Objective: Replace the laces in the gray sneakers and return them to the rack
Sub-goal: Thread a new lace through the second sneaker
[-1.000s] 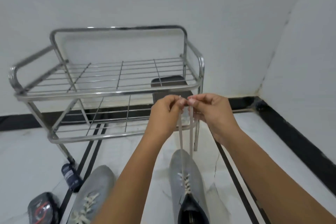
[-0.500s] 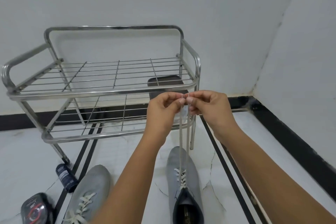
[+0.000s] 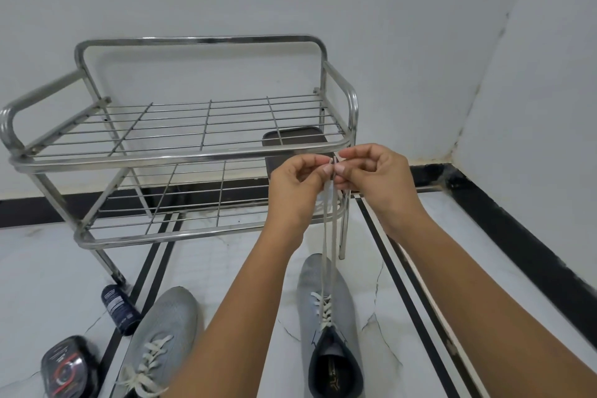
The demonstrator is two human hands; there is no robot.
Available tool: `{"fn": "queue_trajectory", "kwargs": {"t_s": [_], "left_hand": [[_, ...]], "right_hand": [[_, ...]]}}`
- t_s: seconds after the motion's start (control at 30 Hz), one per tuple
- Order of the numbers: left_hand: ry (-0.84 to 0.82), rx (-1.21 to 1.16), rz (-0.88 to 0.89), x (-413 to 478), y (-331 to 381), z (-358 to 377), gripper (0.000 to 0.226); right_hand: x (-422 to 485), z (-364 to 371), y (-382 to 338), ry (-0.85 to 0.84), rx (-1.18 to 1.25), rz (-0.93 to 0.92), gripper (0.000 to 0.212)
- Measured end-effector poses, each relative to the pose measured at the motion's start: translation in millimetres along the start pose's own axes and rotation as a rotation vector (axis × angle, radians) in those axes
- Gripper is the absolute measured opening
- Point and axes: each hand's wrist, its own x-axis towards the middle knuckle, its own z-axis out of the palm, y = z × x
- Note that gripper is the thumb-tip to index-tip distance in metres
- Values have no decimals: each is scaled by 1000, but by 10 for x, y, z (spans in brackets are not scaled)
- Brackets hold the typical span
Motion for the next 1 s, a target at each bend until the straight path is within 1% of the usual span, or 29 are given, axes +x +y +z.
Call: {"fn": "queue_trajectory", "kwargs": {"t_s": [0.23,0.5,1.0], "left_hand": [[-26,-36,-8,52,-51,55,13],[-36,-102,-28,80,-83,64,10],[-75,-43,-27,91,-37,25,14]], "right_hand": [[28,-21,41,65,-35,-38,29],[50,-36,78,75,-42,-52,30],[45,-24,64,57,-41,-67,31]]}}
